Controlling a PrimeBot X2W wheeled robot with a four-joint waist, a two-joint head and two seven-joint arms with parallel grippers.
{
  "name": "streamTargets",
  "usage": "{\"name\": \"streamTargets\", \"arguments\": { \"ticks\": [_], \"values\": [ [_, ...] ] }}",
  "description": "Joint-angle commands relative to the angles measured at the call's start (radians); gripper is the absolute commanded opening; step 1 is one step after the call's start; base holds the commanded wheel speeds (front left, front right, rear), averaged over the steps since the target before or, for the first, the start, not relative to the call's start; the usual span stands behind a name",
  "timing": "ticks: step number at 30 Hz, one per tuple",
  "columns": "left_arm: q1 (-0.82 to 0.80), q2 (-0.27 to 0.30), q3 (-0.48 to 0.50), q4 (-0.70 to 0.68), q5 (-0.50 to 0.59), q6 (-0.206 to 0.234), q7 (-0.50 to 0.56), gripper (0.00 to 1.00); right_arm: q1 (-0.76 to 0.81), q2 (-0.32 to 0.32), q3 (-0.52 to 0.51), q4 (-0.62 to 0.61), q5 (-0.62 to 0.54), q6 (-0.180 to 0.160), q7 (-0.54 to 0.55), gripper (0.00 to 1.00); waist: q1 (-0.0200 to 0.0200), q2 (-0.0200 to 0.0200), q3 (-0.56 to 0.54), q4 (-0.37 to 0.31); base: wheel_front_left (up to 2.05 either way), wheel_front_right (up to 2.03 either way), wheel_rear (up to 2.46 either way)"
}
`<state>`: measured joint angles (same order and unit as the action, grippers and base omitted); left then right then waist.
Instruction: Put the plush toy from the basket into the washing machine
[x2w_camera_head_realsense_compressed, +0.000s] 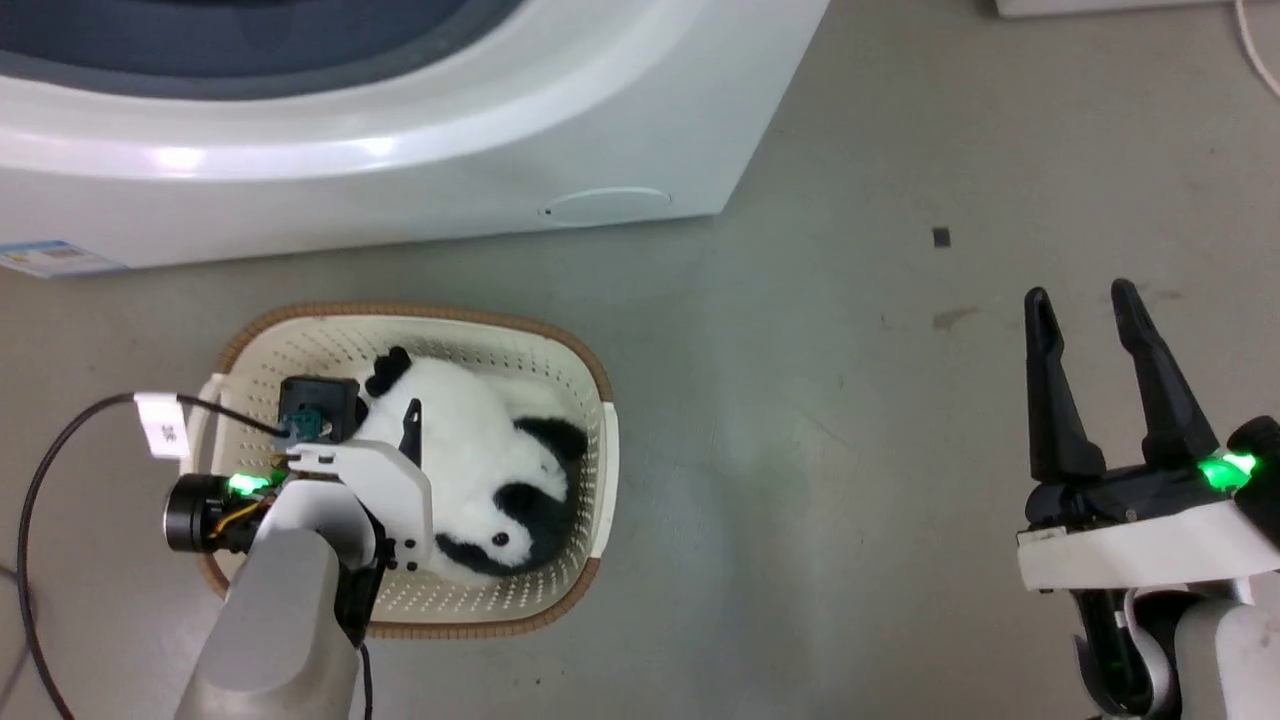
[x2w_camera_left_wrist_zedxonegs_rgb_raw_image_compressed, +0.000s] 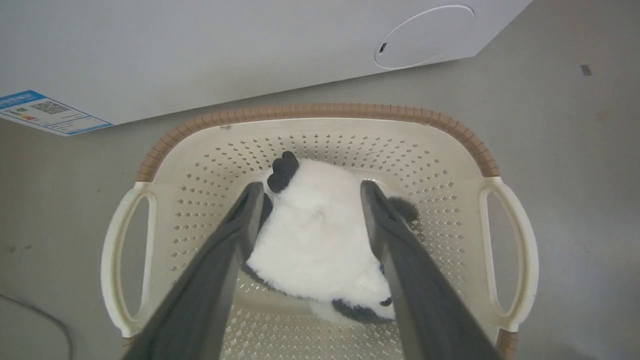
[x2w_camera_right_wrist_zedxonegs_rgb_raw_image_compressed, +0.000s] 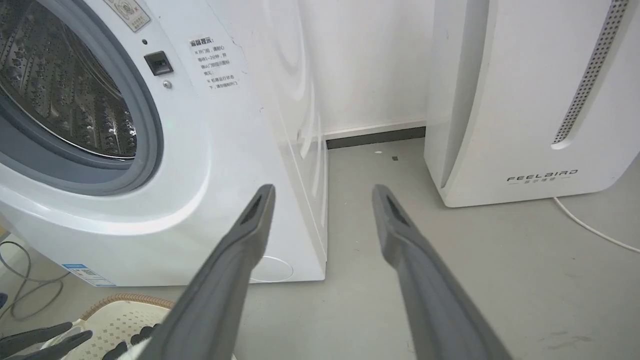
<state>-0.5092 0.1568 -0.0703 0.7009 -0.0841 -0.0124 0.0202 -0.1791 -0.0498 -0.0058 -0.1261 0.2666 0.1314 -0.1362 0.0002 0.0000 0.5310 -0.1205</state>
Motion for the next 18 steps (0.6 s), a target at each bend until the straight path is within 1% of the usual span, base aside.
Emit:
{"name": "streamTargets", "arguments": {
  "ticks": [1,11,18],
  "values": [
    [-0.038,0.012,-0.006,0.030,-0.007,-0.007,0.012,1.00,-0.028,0.000,0.000,-0.013,0.012,0.000,-0.012,1.00,-0.0002,0.0000,0.043,-0.007,0.00,0.00,0.00],
    [-0.151,0.041,-0.057,0.133,-0.002,-0.042,0.112,1.00,-0.068,0.000,0.003,-0.041,0.044,0.000,-0.033,1.00,-0.0002,0.0000,0.166,-0.021,0.00,0.00,0.00],
    [-0.229,0.060,-0.095,0.205,0.005,-0.047,0.180,1.00,-0.093,0.000,0.003,-0.056,0.064,0.000,-0.048,1.00,-0.0002,0.0000,0.241,-0.033,0.00,0.00,0.00]
  ]
}}
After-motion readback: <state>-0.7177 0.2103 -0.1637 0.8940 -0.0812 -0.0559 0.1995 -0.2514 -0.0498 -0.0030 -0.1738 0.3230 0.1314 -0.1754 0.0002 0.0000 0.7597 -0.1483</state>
